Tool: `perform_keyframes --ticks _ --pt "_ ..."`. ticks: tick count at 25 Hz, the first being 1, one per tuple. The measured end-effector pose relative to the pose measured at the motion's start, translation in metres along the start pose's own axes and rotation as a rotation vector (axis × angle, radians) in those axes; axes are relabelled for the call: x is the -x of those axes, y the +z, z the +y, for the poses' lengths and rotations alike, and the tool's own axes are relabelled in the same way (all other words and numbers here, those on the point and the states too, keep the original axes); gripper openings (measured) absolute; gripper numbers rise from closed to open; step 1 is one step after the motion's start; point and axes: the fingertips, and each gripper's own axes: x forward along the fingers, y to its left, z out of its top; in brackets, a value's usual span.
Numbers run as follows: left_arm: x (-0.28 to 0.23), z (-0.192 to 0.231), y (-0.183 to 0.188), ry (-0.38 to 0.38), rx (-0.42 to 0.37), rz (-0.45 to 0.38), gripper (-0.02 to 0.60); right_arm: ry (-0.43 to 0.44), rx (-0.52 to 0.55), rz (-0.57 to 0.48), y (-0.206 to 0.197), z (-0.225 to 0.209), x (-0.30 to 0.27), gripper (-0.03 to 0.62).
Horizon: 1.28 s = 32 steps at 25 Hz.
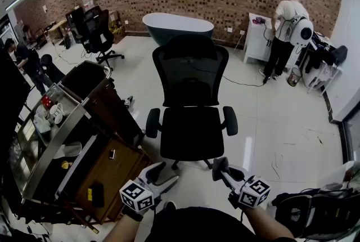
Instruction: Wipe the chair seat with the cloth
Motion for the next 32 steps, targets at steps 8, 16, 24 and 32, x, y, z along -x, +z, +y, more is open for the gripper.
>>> perform_keyframes --ticks 8,16,24,32 --pt "-0.024 -0.011 -0.008 0.047 0.005 -0.001 0.333 0.034 0.029 0.005 0.006 -0.028 0.013 0.046" --pt "-0.046 0.005 -0.008 0.051 0.019 0.005 0.333 0.039 0.012 0.022 0.007 -0.054 -0.007 0.044" --pt "-0.086 0.079 0.012 0.011 0.036 0.008 0.331 0.011 0.011 0.043 0.02 -0.091 -0.076 0.045" --pt "-0.135 0.18 0.062 -0.103 0.032 0.042 0.333 -0.083 -0.038 0.007 0.058 -0.149 -0.179 0.046"
